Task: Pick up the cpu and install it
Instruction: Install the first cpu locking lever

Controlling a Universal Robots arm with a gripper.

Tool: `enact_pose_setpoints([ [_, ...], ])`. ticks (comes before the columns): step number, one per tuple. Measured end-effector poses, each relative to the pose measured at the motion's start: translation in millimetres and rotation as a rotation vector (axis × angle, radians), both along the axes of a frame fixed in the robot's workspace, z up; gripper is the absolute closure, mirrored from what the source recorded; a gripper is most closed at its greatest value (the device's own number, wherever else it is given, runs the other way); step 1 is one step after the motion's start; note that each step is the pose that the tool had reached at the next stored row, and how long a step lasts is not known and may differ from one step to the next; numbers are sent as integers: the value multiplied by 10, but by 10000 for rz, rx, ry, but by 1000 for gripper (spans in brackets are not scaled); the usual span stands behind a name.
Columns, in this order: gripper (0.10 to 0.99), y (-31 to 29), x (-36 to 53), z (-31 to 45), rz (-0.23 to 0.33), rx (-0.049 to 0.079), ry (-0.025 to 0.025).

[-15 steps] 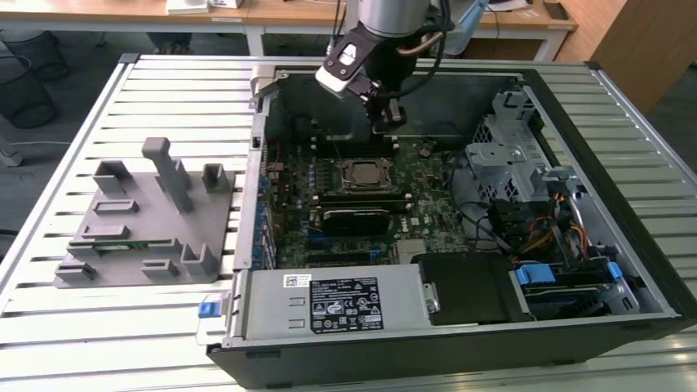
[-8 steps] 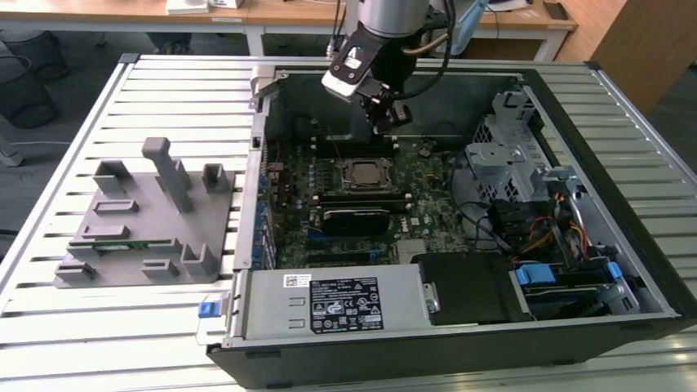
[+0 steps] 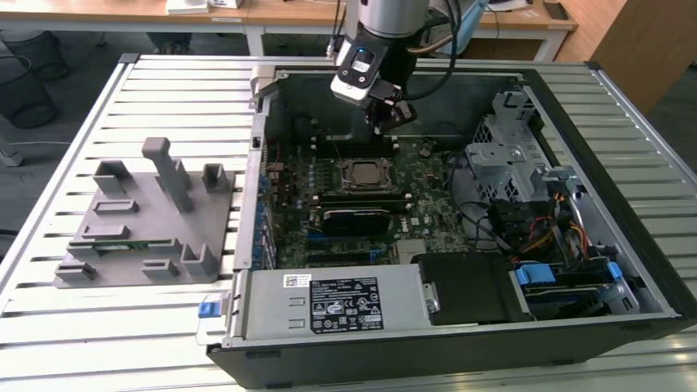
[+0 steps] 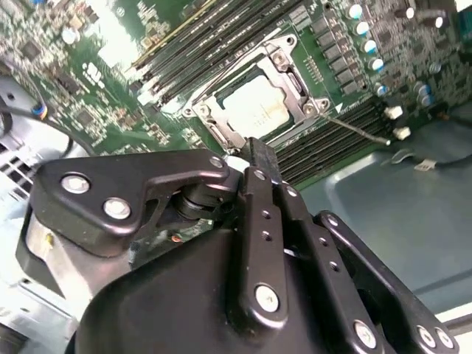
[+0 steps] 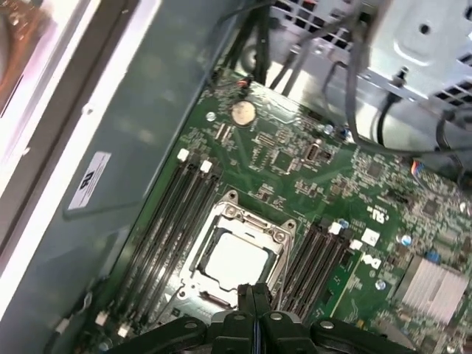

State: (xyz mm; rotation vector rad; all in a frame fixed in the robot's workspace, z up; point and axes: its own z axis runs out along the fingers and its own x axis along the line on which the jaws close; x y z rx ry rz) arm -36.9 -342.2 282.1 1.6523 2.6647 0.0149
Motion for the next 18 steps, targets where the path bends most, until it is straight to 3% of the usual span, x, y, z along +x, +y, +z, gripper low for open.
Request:
enact_pose_setpoints([
  [18, 980, 0, 0, -17, 3270, 1, 0],
])
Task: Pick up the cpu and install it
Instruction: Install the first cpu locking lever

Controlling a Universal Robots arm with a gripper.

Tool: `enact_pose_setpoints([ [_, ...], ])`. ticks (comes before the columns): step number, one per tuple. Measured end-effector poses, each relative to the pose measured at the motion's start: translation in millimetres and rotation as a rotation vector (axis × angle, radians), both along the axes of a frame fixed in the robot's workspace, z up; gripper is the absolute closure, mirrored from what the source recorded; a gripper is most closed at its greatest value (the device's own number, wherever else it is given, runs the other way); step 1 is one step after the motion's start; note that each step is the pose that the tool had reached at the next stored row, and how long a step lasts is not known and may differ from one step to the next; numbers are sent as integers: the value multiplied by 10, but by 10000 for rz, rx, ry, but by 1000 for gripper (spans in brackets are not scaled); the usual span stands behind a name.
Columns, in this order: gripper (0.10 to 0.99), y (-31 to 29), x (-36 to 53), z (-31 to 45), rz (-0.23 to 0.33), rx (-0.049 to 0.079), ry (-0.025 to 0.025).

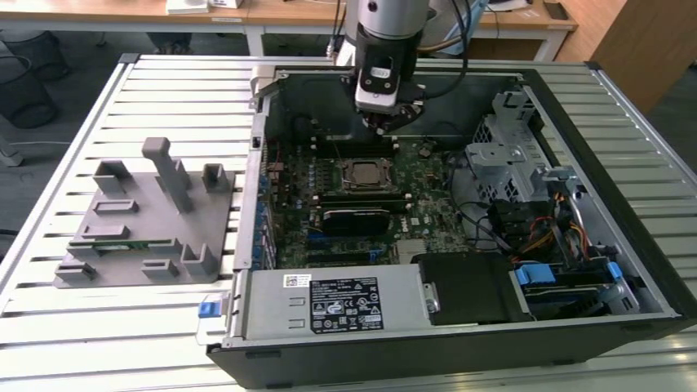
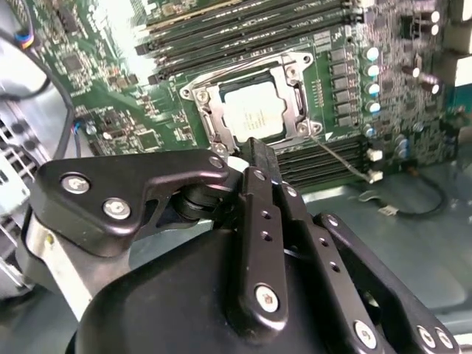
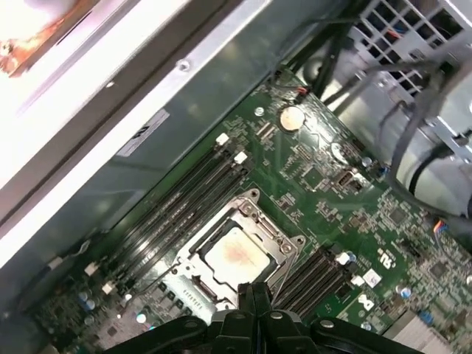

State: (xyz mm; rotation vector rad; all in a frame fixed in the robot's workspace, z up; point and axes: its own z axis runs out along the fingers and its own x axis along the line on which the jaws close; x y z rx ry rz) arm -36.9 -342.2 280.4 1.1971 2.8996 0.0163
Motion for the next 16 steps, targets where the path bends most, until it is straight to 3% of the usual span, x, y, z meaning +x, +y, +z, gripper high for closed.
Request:
enact_pose_setpoints([
  [16, 980, 0, 0, -25, 2915, -2, 0],
])
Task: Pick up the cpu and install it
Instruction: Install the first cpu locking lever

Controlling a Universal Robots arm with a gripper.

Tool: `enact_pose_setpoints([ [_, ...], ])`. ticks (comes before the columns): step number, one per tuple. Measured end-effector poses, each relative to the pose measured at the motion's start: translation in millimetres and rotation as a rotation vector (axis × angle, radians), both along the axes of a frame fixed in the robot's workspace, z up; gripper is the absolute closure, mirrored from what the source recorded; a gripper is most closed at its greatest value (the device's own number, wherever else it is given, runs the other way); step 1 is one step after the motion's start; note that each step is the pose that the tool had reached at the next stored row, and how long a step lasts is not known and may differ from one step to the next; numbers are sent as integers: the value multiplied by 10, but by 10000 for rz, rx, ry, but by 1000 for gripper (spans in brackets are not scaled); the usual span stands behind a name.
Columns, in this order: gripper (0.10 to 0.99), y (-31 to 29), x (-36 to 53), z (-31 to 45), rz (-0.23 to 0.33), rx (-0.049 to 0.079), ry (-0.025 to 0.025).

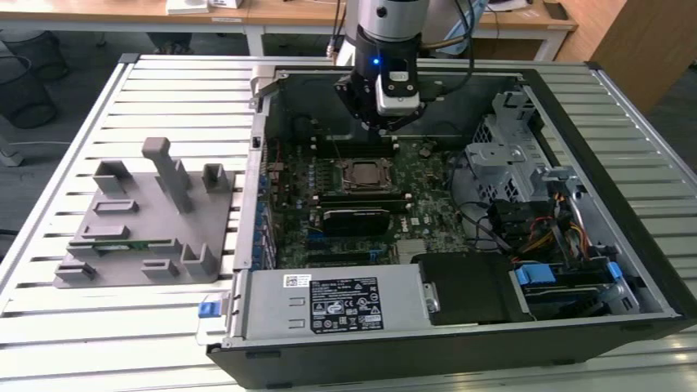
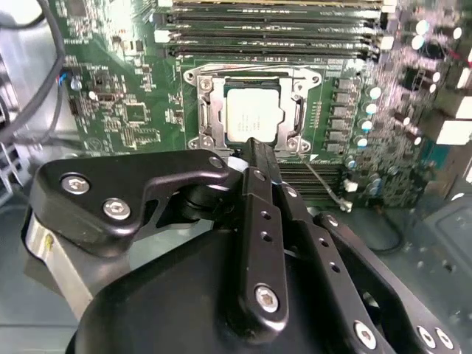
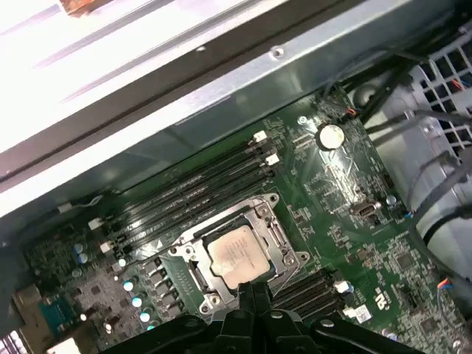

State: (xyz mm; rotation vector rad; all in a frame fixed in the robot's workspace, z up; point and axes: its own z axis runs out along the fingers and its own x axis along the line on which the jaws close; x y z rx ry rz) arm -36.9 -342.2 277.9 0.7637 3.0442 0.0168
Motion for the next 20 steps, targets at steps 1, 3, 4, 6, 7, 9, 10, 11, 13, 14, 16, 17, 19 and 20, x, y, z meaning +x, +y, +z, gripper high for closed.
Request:
enact_pose_setpoints([
  [1, 980, 0, 0, -2, 181, 0, 0],
  [3, 980, 0, 0, -5, 547, 0, 0],
  [4, 980, 0, 0, -7, 725, 1, 0],
  [6, 980, 0, 0, -10, 1086, 1, 0],
  [7, 980, 0, 0, -12, 1265, 0, 0],
  [9, 980, 0, 0, -15, 1641, 0, 0],
  [10, 980, 0, 0, -16, 1821, 1, 0],
  [11, 980, 0, 0, -18, 2000, 0, 0],
  [13, 980, 0, 0, -20, 2362, 1, 0],
  [14, 980, 0, 0, -22, 2539, 1, 0],
  [16, 980, 0, 0, -24, 2910, 1, 0],
  [17, 980, 0, 0, -25, 3096, 1, 0],
  [19, 980, 0, 0, -27, 3455, 2, 0],
  [20, 980, 0, 0, -27, 3616, 10, -1],
])
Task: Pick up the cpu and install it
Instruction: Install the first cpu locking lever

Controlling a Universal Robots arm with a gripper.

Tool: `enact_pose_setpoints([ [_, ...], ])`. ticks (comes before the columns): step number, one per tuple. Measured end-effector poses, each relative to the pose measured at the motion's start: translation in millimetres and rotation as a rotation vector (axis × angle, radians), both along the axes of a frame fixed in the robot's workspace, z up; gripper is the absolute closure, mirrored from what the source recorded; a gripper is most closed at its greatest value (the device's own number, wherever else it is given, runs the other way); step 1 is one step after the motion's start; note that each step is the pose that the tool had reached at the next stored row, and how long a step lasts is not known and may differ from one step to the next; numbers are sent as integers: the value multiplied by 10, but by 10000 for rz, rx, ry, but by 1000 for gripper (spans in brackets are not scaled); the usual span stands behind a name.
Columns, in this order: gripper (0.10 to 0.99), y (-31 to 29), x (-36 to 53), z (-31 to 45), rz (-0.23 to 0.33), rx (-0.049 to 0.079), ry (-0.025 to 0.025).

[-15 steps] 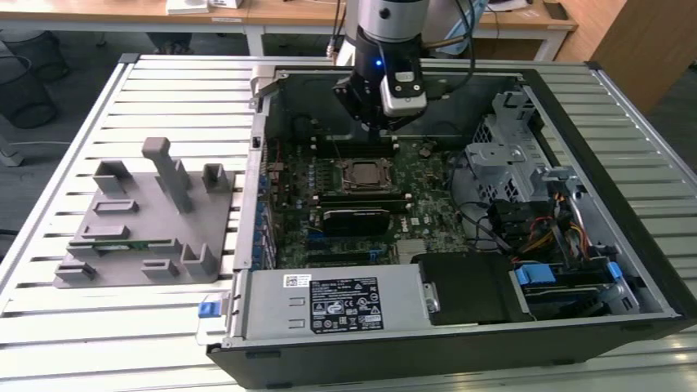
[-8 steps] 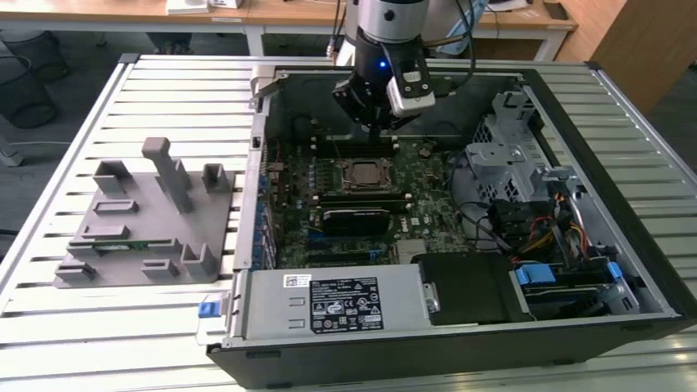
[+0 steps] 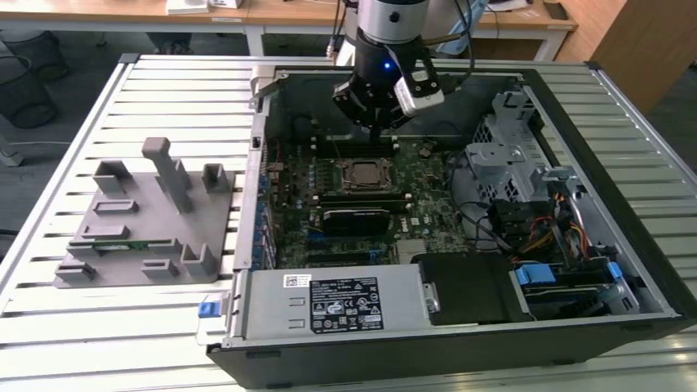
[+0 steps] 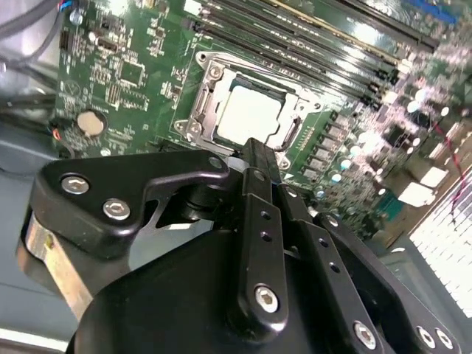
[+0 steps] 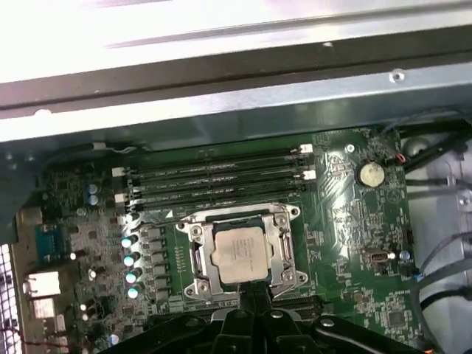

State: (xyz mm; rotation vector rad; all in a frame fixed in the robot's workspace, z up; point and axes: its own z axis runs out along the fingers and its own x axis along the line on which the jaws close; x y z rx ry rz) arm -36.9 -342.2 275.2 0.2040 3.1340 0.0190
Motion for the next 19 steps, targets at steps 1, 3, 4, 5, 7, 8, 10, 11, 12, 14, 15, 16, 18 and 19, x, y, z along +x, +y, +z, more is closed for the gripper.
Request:
enact_pose_setpoints([
  [1, 980, 0, 0, -1, 122, 32, -2],
  [3, 980, 0, 0, -1, 293, 188, -7],
  [4, 980, 0, 0, -1, 365, 292, -7],
  [5, 980, 0, 0, -1, 442, 382, -7],
  [7, 980, 1, -2, -4, 575, 427, -6],
  [8, 980, 0, -12, -4, 610, 428, -5],
  [10, 980, 0, -46, -4, 644, 428, -7],
  [11, 980, 0, -67, -4, 649, 427, -8],
  [12, 980, 0, -92, -4, 653, 426, -10],
  [14, 980, 0, -151, -4, 661, 427, -17],
  [15, 980, 0, -179, -5, 665, 427, -20],
  [16, 980, 0, -208, -4, 667, 426, -23],
  [18, 980, 0, -272, -4, 673, 426, -30],
  [19, 980, 0, -299, -5, 674, 426, -31],
])
